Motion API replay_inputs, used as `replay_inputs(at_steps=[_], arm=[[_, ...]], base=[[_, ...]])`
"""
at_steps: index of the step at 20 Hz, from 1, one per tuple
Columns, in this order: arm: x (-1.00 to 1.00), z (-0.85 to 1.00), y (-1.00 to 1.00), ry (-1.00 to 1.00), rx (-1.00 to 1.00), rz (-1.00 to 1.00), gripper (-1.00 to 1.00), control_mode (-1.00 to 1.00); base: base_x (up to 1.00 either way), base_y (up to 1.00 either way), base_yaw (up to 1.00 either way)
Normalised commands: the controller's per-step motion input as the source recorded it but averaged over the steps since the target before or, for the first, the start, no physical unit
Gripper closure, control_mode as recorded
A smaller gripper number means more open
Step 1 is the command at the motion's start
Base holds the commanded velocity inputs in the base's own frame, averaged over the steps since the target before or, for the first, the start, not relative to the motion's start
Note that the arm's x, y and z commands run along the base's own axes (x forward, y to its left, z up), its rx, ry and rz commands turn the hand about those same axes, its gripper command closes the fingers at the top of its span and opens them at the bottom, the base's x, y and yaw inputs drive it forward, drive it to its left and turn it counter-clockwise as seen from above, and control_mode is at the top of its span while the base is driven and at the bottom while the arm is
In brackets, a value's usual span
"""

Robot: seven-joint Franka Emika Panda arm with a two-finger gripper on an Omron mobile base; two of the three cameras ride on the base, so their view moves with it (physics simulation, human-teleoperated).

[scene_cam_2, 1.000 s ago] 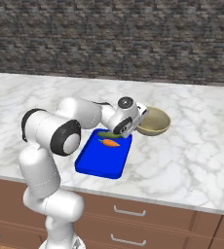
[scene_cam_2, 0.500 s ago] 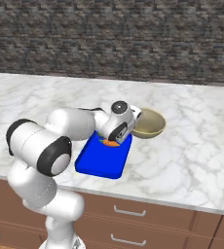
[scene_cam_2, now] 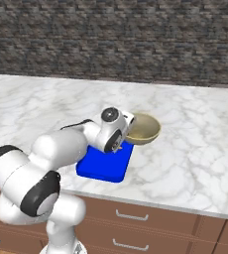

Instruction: Place the two vegetables and bowl onto the tray for setting up a vegetable dip station.

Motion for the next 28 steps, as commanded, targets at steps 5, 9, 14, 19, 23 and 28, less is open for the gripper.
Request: replay_inputs(at_steps=[5, 9, 14, 19, 23, 28], arm=[[-0.60, 0.02, 0.31, 0.00, -0.08, 0.03, 1.00, -1.00], [-0.55, 0.00, 0.26, 0.01, -0.03, 0.05, 1.00, -1.00], [-0.44, 0.00, 0.19, 0.06, 0.00, 0.10, 1.00, -1.00], [-0.16, 0.00, 0.25, 0.07, 0.00, 0.14, 1.00, -1.00], [-0.03, 0.00, 0.32, 0.04, 0.00, 0.11, 1.00, -1.00], [0.00, 0.00, 0.08, 0.01, 0.00, 0.04, 1.00, -1.00]], base=[[0.00, 0.00, 0.00], [0.00, 0.00, 0.00], [0.00, 0.00, 0.00], [0.00, 0.00, 0.00], [0.00, 0.00, 0.00], [0.00, 0.00, 0.00]])
